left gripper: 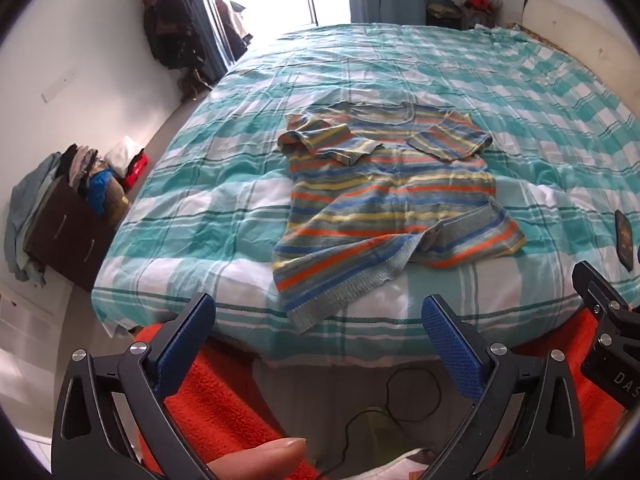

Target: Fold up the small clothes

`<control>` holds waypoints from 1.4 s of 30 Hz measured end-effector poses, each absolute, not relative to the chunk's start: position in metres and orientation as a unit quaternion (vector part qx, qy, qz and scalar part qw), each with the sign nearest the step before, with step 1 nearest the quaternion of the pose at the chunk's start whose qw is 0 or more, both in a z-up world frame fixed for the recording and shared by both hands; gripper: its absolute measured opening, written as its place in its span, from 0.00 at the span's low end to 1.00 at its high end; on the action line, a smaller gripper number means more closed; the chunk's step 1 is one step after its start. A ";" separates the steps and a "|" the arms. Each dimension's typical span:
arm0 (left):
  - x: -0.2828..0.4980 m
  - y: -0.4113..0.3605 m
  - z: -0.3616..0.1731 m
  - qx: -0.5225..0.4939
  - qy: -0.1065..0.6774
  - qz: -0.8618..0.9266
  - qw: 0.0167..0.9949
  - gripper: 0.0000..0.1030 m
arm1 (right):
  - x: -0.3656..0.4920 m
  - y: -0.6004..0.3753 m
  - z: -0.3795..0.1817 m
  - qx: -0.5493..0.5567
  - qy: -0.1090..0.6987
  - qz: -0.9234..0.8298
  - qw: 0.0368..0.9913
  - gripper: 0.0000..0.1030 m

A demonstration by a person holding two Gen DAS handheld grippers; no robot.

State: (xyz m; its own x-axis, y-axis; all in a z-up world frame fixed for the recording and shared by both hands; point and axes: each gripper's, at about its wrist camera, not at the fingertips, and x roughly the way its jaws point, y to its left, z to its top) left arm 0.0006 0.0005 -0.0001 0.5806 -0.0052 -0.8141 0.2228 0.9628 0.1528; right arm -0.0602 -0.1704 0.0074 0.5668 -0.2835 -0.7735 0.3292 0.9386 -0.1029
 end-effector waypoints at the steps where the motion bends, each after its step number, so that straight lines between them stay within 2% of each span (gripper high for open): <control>1: 0.001 0.001 0.000 0.120 0.452 -0.064 0.881 1.00 | -0.060 -0.170 0.007 0.026 0.432 -0.173 0.885 1.00; 27: 0.005 0.001 -0.008 0.130 0.460 -0.055 0.877 1.00 | -0.060 -0.175 0.018 0.040 0.415 -0.164 0.894 1.00; 36: 0.014 0.013 -0.013 0.082 0.497 -0.076 0.861 1.00 | -0.059 -0.174 0.017 0.046 0.407 -0.144 0.901 1.00; 42: 0.017 0.014 -0.017 0.091 0.494 -0.064 0.863 1.00 | -0.061 -0.179 0.017 0.067 0.387 -0.120 0.912 1.00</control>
